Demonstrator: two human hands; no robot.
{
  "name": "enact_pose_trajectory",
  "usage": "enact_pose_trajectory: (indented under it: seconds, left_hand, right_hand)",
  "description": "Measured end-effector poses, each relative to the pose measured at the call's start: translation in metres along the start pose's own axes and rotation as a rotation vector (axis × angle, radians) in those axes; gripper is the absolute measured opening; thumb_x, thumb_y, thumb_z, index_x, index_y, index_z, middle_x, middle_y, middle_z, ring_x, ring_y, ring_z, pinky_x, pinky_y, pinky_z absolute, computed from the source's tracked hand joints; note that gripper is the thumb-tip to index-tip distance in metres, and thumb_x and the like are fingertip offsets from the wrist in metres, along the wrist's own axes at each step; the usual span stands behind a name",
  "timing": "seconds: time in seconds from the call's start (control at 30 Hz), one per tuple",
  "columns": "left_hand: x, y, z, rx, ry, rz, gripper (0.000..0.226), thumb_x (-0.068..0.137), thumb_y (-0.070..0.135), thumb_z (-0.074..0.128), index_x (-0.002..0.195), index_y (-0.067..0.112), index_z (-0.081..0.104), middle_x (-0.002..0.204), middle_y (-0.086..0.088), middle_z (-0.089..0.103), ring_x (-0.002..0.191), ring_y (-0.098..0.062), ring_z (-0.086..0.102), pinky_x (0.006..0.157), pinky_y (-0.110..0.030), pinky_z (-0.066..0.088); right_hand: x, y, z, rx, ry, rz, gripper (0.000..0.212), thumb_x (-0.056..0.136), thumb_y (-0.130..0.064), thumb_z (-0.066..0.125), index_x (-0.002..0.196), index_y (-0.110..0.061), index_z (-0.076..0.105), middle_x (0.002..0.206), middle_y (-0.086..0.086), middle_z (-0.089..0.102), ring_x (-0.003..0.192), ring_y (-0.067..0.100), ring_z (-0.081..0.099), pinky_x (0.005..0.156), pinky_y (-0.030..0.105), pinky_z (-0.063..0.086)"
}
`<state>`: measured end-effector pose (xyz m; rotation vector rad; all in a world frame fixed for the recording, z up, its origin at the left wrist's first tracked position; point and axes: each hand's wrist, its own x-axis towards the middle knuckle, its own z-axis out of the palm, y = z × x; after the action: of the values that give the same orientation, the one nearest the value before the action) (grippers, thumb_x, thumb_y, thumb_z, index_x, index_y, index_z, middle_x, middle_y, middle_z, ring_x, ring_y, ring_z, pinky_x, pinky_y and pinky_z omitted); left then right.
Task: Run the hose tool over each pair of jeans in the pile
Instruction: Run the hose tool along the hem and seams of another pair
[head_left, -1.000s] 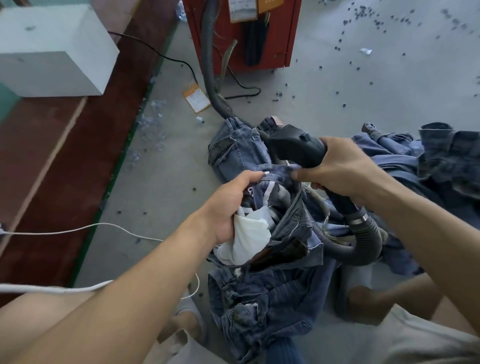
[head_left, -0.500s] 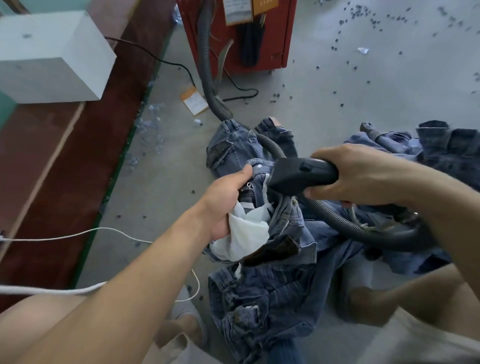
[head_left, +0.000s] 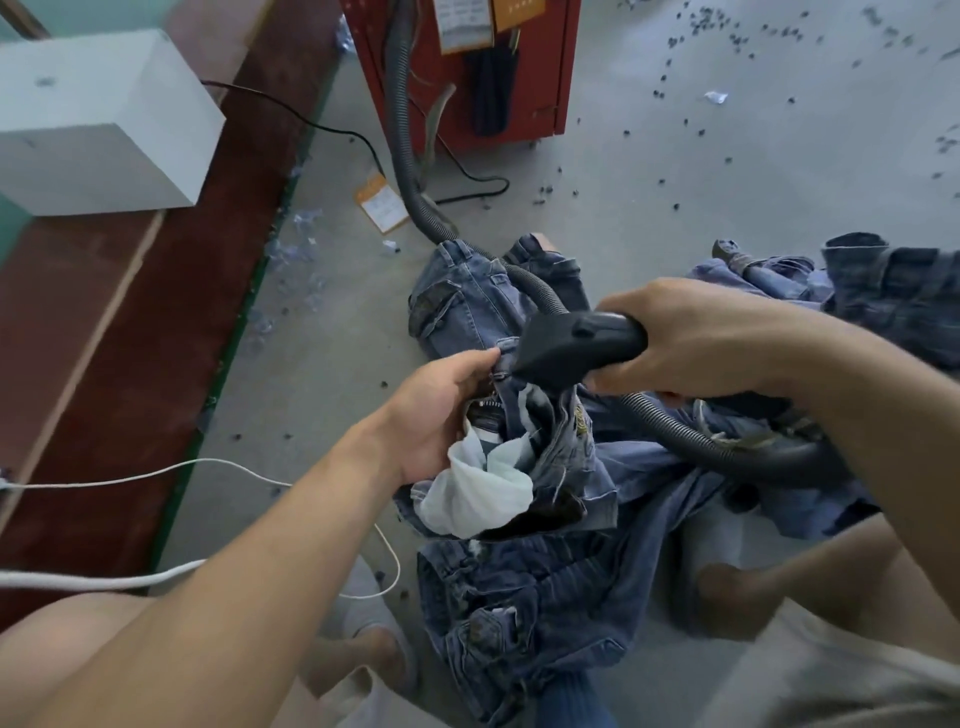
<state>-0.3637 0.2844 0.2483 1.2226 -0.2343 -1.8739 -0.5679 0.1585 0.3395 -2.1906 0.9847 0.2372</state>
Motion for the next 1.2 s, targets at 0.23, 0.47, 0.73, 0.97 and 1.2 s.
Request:
enact_pose_trajectory:
  seconds: [0.23, 0.47, 0.73, 0.97, 1.2]
  left_hand:
    - [-0.001, 0.001, 0.001, 0.004, -0.011, 0.0, 0.055, 0.106, 0.038, 0.046, 0.14, -0.003, 0.057, 0.138, -0.026, 0.061, 0.126, -0.041, 0.061, 0.106, -0.052, 0.051]
    - [0.009, 0.0, 0.006, 0.045, 0.092, 0.152, 0.045, 0.107, 0.036, 0.049, 0.133, 0.001, 0.064, 0.132, -0.024, 0.066, 0.127, -0.041, 0.061, 0.113, -0.057, 0.044]
    - [0.001, 0.003, -0.017, 1.586, 1.181, 1.128, 0.01, 0.095, 0.028, 0.066, 0.103, 0.023, 0.062, 0.111, -0.003, 0.056, 0.109, -0.026, 0.046, 0.086, -0.034, 0.026]
    - [0.011, -0.021, 0.005, 1.318, 0.309, 0.655, 0.023, 0.093, 0.044, 0.068, 0.089, 0.024, 0.056, 0.075, 0.01, 0.061, 0.071, 0.0, 0.057, 0.061, -0.027, 0.041]
    - [-0.011, 0.003, -0.018, 0.191, -0.02, 0.329, 0.023, 0.099, 0.014, 0.062, 0.118, 0.015, 0.076, 0.12, -0.012, 0.074, 0.105, -0.022, 0.074, 0.083, -0.029, 0.059]
  right_hand:
    - [0.018, 0.002, 0.021, 0.525, 0.279, 0.183, 0.036, 0.076, -0.042, 0.09, 0.088, -0.014, 0.071, 0.057, 0.001, 0.068, 0.049, 0.013, 0.062, 0.053, 0.028, 0.052]
    - [0.031, -0.009, 0.046, 0.46, 0.361, 0.148, 0.025, 0.075, -0.018, 0.087, 0.092, -0.015, 0.07, 0.063, 0.001, 0.071, 0.053, 0.017, 0.069, 0.048, 0.031, 0.057]
    - [0.046, -0.01, 0.04, 0.554, 0.45, 0.204, 0.022, 0.075, -0.008, 0.079, 0.091, -0.013, 0.066, 0.067, 0.006, 0.065, 0.049, 0.019, 0.062, 0.049, 0.034, 0.053]
    - [0.047, -0.023, 0.043, 0.584, 0.471, 0.14, 0.024, 0.074, -0.009, 0.08, 0.091, -0.014, 0.066, 0.063, 0.002, 0.063, 0.048, 0.018, 0.06, 0.044, 0.03, 0.047]
    - [0.026, -0.009, 0.01, 0.359, 0.361, 0.021, 0.036, 0.088, -0.037, 0.079, 0.111, -0.029, 0.052, 0.077, -0.001, 0.072, 0.054, 0.01, 0.071, 0.047, 0.024, 0.055]
